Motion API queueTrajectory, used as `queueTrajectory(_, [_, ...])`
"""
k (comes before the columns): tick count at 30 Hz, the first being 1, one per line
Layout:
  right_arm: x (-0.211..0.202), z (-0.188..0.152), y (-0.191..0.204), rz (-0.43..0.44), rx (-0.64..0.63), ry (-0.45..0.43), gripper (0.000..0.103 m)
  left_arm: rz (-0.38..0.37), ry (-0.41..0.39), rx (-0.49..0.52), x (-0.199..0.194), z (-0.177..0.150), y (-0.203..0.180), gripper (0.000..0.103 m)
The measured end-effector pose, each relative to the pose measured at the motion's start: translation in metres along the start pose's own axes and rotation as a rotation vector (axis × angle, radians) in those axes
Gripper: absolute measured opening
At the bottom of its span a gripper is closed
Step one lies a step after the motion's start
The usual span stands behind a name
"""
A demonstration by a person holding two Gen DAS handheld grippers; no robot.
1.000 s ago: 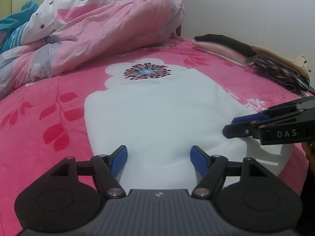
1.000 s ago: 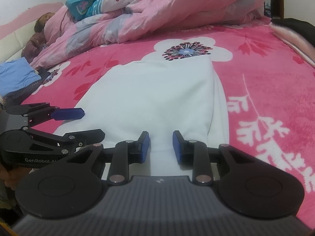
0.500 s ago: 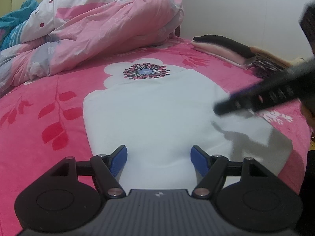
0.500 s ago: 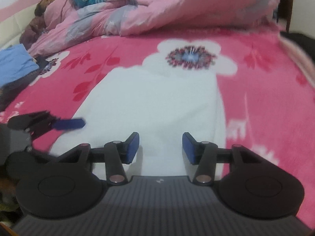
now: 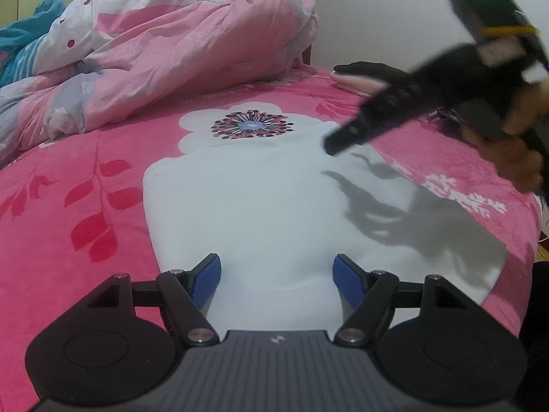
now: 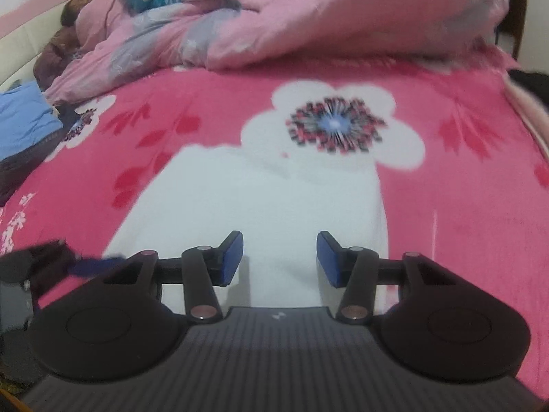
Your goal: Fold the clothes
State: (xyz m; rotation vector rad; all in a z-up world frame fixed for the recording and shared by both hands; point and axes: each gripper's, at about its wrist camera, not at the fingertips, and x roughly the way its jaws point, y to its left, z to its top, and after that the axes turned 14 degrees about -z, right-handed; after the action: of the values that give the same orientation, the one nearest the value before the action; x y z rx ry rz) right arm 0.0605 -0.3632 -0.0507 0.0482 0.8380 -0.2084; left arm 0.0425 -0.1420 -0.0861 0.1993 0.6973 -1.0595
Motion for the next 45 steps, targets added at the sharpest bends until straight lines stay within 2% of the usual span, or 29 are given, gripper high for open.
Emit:
queueTrajectory(3, [0.03,0.007,-0.01,0.003,0.025,0.045,0.044,-0.004,-0.001,0.001,-0.001,0.0,0.0,0.074])
queueTrajectory(6, [0.045,0.015,-0.033,0.023,0.129,0.07,0.032,-0.012,0.002,-0.001,-0.002,0.0,0.001,0.074])
queueTrajectory(9, [0.03,0.027,-0.044,0.014,0.135,-0.01,0.033,-0.015,0.011,0.005,-0.002,0.0,0.001,0.074])
queueTrajectory(12, [0.037,0.03,-0.046,0.043,0.127,-0.01,0.033,-0.015,0.031,0.017,-0.001,0.002,0.0,0.074])
queueTrajectory(14, [0.056,0.029,-0.047,0.054,0.119,0.022,0.027,-0.018,0.038,0.012,-0.001,0.004,0.001,0.074])
queueTrajectory(16, [0.068,0.029,-0.052,0.059,0.136,0.024,0.007,-0.012,0.035,-0.002,-0.002,0.006,0.002,0.074])
queueTrajectory(17, [0.066,0.031,-0.054,0.062,0.151,0.017,0.005,-0.003,0.031,-0.009,-0.004,0.007,0.002,0.073])
queueTrajectory(19, [0.063,0.035,-0.059,0.068,0.182,0.001,0.007,0.011,0.011,-0.015,-0.009,0.01,0.002,0.072])
queueTrajectory(23, [0.042,0.043,-0.042,0.14,0.115,-0.048,0.007,0.014,-0.029,0.0,-0.012,0.019,0.003,0.072])
queueTrajectory(27, [0.069,0.053,-0.013,0.193,0.037,0.01,0.007,0.037,0.026,-0.006,0.006,0.023,0.01,0.073])
queueTrajectory(30, [0.1,0.06,-0.008,0.183,0.056,0.07,0.004,0.019,0.026,-0.04,0.008,0.02,0.016,0.074])
queueTrajectory(33, [0.112,0.067,-0.015,0.181,0.125,0.087,0.007,0.013,0.021,-0.038,0.007,0.018,0.017,0.073])
queueTrajectory(36, [0.098,0.07,-0.007,0.24,0.104,0.047,0.008,0.011,0.012,-0.033,0.006,0.016,0.018,0.073])
queueTrajectory(39, [0.107,0.073,0.01,0.294,0.071,0.086,0.008,0.012,0.012,-0.035,0.006,0.016,0.017,0.073])
queueTrajectory(42, [0.126,0.079,0.017,0.266,0.084,0.112,0.003,0.018,0.015,-0.036,0.006,0.017,0.015,0.074])
queueTrajectory(45, [0.129,0.086,0.014,0.183,0.108,0.107,0.008,0.018,0.014,-0.038,0.006,0.017,0.015,0.074])
